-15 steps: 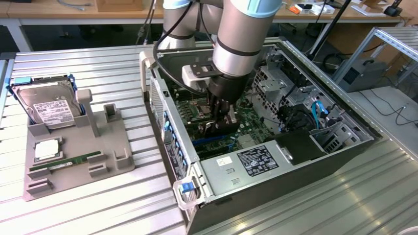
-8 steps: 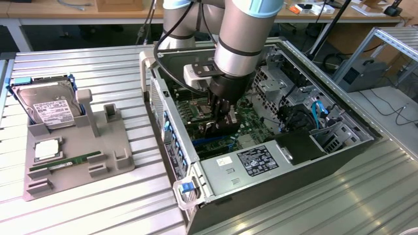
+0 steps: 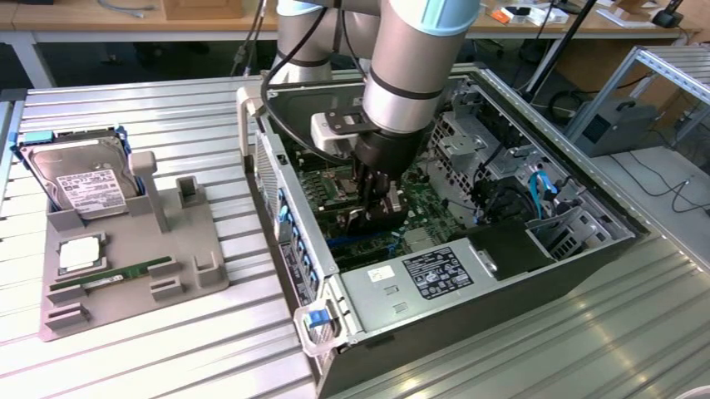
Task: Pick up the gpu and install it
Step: 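Insert the gpu into the slot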
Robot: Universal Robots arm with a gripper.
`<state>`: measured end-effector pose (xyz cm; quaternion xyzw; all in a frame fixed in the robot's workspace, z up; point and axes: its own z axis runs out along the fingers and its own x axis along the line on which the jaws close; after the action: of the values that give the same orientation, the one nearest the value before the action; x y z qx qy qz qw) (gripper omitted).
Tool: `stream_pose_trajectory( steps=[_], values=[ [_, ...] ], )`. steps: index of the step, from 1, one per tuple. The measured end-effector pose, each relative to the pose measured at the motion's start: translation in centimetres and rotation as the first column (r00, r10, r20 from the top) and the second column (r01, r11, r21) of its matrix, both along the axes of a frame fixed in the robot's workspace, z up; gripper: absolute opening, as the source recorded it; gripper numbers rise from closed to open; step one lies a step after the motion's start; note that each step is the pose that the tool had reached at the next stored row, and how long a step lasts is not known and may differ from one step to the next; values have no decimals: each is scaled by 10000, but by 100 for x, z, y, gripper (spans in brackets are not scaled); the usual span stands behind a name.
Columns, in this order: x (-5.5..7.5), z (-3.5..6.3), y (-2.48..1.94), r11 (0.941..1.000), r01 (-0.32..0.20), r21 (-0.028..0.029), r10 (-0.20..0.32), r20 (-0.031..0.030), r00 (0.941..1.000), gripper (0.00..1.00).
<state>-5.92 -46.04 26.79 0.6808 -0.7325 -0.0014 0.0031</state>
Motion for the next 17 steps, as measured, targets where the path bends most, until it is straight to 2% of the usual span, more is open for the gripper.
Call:
stream_pose_trajectory(
  steps=[17],
  values=[
    [-35, -21, 0, 10000, -48, 0, 48, 0, 10000, 27]
  ],
)
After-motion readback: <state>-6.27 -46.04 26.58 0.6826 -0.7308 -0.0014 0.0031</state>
